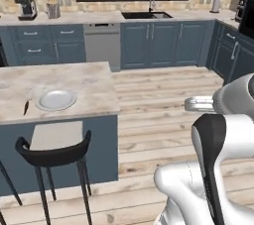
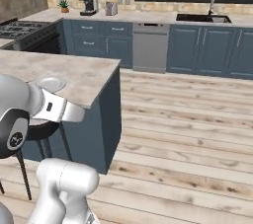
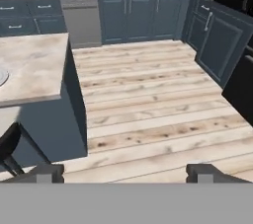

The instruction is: Take the fork and place it on the left side of the plate. Then take the spoon and place it on the right side of the plate. Make sure they're directly next to the plate.

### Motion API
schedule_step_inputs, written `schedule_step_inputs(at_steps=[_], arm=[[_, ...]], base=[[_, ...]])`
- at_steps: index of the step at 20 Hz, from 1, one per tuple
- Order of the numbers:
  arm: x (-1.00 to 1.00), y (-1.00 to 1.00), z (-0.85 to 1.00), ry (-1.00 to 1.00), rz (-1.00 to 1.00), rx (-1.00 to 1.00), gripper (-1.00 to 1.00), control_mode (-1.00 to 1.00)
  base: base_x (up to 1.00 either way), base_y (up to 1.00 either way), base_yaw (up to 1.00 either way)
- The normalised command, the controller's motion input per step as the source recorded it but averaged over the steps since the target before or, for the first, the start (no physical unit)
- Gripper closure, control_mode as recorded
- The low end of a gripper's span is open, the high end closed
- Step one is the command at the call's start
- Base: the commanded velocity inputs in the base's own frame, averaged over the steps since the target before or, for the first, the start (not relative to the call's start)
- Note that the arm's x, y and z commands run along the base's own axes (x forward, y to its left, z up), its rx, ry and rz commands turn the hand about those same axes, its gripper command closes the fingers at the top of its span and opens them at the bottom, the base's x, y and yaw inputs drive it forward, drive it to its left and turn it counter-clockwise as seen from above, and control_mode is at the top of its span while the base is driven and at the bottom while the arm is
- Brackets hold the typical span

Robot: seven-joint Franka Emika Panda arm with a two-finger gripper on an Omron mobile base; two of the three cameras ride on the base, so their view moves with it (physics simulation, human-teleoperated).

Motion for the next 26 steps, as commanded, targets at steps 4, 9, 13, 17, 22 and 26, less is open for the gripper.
schedule_step_inputs(at_steps=[4, 9, 13, 17, 22, 26], arm=[[0.0, 0.0, 0.0, 0.0, 0.0, 0.0, -1.0, 1.0], [0.0, 0.0, 0.0, 0.0, 0.0, 0.0, -1.0, 1.0], [0.0, 0.0, 0.0, 0.0, 0.0, 0.0, -1.0, 1.0], [0.0, 0.0, 0.0, 0.0, 0.0, 0.0, -1.0, 1.0], [0.0, 0.0, 0.0, 0.0, 0.0, 0.0, -1.0, 1.0], [0.0, 0.0, 0.0, 0.0, 0.0, 0.0, -1.0, 1.0]], base=[[0.57, -1.0, -0.14], [0.87, -0.99, -0.15], [1.0, -0.91, -0.15], [1.0, -0.83, -0.15], [1.0, -0.67, -0.17], [1.0, -0.18, -0.28]])
